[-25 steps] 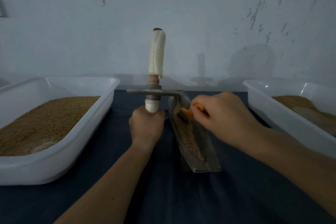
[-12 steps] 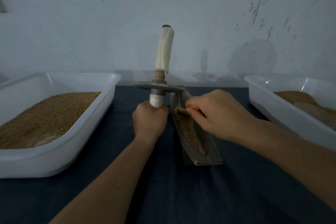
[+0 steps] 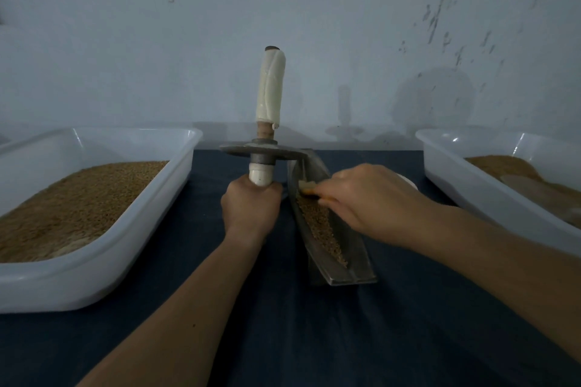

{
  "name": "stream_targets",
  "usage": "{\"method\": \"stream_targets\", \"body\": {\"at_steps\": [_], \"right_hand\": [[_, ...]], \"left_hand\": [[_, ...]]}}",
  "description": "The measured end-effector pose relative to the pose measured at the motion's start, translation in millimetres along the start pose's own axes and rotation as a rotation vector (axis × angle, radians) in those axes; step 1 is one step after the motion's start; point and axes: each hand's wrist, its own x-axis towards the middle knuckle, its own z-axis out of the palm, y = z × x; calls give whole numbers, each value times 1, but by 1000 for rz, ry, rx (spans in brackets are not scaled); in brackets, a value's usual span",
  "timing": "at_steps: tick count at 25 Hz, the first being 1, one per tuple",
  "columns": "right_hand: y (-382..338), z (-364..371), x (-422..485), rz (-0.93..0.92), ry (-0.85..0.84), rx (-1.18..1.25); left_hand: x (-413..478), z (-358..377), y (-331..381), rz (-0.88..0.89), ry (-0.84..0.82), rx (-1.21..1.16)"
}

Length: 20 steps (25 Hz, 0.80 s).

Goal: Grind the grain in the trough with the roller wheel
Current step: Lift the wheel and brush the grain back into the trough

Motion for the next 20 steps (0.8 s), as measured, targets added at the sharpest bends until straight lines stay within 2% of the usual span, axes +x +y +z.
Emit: {"method": "stream_targets", "body": {"at_steps": [2, 5, 8, 10, 15, 20], "right_hand": [[-2, -2, -15, -45, 0, -32], [-1, -11, -22, -63, 109, -13], [-1, -21, -16, -15, 31, 30], [1, -32, -17, -3, 44, 83], [-8, -77, -45, 128, 384, 257], [-40, -103, -60, 131, 397, 264]], "left_hand": [[1, 0, 0, 6, -9, 2], [0, 1, 2, 5, -32, 1], [0, 0, 0, 12, -38, 1], [1, 0, 0, 11, -38, -9], [3, 0, 0, -2, -33, -15], [4, 0, 0, -18, -31, -44]]}}
